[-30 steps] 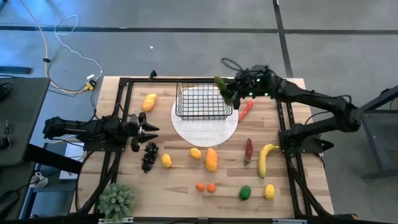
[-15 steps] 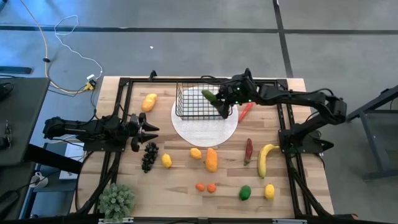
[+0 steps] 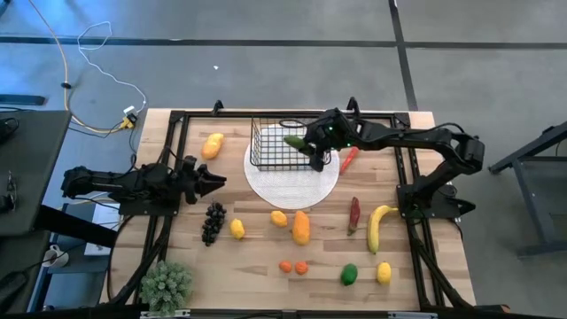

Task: Build produce basket
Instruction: Put the cucumber into the black basket

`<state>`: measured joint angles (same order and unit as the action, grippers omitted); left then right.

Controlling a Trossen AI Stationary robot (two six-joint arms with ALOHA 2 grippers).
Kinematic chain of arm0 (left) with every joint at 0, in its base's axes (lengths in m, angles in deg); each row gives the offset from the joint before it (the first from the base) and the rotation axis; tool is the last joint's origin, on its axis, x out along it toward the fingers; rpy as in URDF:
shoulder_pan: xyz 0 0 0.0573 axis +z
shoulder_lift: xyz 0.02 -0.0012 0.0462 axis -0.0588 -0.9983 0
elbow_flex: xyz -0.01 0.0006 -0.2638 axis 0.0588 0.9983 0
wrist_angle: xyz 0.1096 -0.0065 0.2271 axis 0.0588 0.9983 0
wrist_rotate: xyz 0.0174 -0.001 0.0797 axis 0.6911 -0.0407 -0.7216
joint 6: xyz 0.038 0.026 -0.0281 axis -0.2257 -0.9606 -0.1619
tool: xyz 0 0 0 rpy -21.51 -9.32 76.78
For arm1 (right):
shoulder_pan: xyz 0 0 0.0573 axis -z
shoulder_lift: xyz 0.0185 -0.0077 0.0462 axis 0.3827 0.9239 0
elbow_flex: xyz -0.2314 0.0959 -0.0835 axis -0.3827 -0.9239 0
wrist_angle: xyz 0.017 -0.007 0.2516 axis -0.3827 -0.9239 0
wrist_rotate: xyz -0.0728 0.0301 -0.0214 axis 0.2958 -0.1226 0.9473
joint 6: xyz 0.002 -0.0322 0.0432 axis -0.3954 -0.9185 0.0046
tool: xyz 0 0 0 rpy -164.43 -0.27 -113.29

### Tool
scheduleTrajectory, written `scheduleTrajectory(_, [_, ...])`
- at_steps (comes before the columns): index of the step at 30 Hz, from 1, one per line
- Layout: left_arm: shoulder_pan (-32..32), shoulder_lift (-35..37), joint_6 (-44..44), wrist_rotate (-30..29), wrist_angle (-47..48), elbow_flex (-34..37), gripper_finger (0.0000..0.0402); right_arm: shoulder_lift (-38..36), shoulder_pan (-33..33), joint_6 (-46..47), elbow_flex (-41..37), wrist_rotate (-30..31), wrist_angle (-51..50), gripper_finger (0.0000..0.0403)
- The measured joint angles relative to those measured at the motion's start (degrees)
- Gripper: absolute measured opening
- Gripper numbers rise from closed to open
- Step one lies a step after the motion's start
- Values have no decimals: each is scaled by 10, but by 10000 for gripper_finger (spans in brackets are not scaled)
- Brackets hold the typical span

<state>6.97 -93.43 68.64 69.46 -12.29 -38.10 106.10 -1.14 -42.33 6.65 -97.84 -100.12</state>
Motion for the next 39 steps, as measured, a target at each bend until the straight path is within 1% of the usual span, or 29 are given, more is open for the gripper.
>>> scheduleTrajectory(7, [0, 0, -41, -16, -15, 0, 161, 25, 8, -10, 0, 4, -1, 111])
scheduleTrajectory(11, [0, 0, -43, -16, -15, 0, 161, 32, 8, -10, 0, 21, -3, 111])
scheduleTrajectory(21, [0, 0, -43, -27, -15, 0, 161, 53, 8, -10, 0, 21, -35, 111])
scheduleTrajectory(30, [0, 0, -43, -35, -15, 0, 161, 56, 8, -9, 0, 22, -33, 111])
scheduleTrajectory(33, [0, 0, -43, -36, -15, 0, 161, 56, 4, -10, 0, 37, -34, 123])
scheduleTrajectory(39, [0, 0, -43, -50, -15, 0, 161, 56, 3, -9, 0, 42, -35, 171])
